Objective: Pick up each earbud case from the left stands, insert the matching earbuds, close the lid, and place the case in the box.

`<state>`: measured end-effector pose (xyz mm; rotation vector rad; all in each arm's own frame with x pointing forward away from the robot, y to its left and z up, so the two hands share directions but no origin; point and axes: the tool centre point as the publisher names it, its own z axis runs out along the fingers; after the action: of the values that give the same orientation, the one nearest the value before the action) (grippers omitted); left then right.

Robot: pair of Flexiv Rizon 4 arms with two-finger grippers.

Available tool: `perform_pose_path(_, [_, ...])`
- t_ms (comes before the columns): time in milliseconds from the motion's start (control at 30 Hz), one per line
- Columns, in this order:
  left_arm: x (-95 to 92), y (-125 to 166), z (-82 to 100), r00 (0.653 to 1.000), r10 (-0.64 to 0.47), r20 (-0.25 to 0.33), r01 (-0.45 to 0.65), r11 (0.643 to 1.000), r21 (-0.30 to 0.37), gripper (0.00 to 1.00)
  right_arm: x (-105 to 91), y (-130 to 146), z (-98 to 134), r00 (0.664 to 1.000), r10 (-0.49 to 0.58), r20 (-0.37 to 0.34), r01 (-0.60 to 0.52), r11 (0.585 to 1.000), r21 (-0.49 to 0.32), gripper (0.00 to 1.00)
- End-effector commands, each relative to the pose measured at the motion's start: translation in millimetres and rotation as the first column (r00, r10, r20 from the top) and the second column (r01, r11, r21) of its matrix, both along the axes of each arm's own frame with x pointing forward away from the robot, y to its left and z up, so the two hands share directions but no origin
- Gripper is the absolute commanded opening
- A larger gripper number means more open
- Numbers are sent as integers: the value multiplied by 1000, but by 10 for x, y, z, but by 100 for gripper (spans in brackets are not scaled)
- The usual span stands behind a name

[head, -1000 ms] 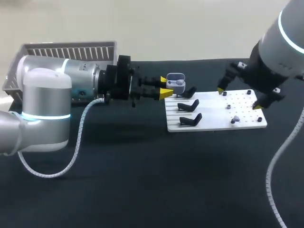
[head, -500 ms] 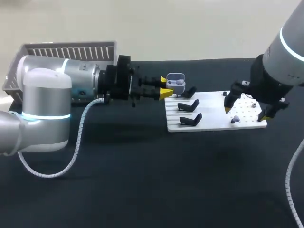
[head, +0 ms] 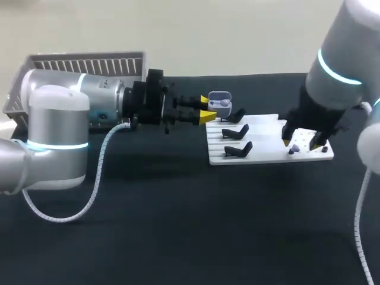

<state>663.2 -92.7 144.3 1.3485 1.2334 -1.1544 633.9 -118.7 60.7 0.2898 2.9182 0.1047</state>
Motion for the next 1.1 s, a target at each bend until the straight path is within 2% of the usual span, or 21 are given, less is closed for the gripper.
perform_pose_path(33, [-10, -3, -8, 1000, 5, 3, -5, 1000, -2, 0, 44, 42, -116, 1000, -9, 4, 9, 1000, -8, 49])
perform_pose_path(367, [-10, -3, -8, 1000, 5, 3, -5, 1000, -2, 0, 123, -37, -205, 998, -62, 11, 62, 998, 12, 47])
perform_pose_path(733, [-10, -3, -8, 1000, 5, 3, -5, 1000, -2, 0, 190, -32, -335, 997, -74, 1, 74, 997, 27, 42])
perform_pose_path(1100, [-10, -3, -8, 1000, 5, 3, -5, 1000, -2, 0, 197, -56, -371, 996, -88, -8, 89, 995, 43, 30])
